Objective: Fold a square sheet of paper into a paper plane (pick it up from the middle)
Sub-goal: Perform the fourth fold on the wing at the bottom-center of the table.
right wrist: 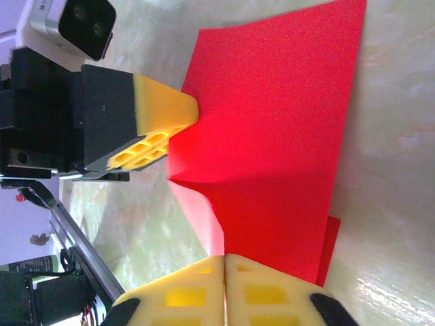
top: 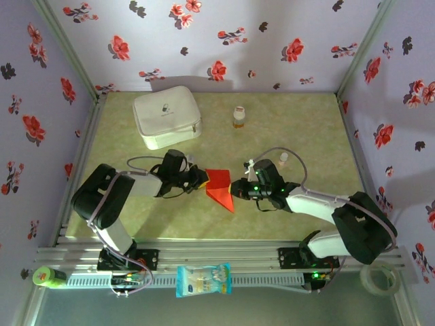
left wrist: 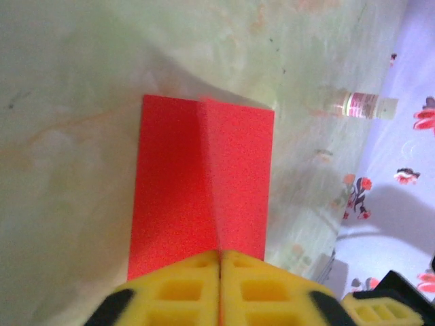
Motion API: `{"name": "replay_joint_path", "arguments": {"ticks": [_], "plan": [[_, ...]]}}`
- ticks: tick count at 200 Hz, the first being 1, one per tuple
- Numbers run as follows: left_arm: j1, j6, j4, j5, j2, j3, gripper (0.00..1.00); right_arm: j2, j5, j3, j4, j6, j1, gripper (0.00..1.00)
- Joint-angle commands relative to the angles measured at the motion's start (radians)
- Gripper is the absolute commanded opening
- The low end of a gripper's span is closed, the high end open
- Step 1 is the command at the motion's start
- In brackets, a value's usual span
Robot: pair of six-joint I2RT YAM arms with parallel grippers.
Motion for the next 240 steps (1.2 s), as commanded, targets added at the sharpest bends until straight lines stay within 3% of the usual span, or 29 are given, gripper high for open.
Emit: {"name": "replay_joint_path", "arguments": {"ticks": [1, 29, 58, 79, 113, 157, 174, 240], "plan": [[0.005, -0.006, 0.023, -0.038, -0.034, -0.018, 0.0, 0.012, 0.02, 0.023, -0.057, -0.003, -0.009, 0.15], [-0.021, 0.0, -0.052, -0.155, -0.137, -0.053, 0.0, -0.015, 0.145, 0.102, -0.278, -0.061, -0.004, 0.36], [-0.054, -0.02, -0.11, -0.248, -0.216, -0.071, 0.0, -0.094, 0.34, 0.127, -0.401, -0.136, 0.033, 0.43], [-0.087, -0.064, -0.12, -0.312, -0.246, -0.085, 0.0, -0.16, 0.436, 0.091, -0.342, -0.223, 0.111, 0.45], [-0.14, -0.122, -0.135, -0.413, -0.289, -0.108, 0.0, -0.218, 0.706, -0.005, -0.173, -0.418, 0.354, 0.45], [-0.148, -0.146, -0.135, -0.43, -0.299, -0.116, 0.0, -0.097, 0.932, -0.036, 0.006, -0.57, 0.579, 0.45], [-0.151, -0.147, -0.141, -0.429, -0.298, -0.11, 0.0, -0.023, 0.995, -0.018, 0.033, -0.593, 0.616, 0.45], [-0.162, -0.159, -0.137, -0.429, -0.298, -0.101, 0.0, 0.148, 1.029, 0.034, 0.078, -0.638, 0.646, 0.46]]}}
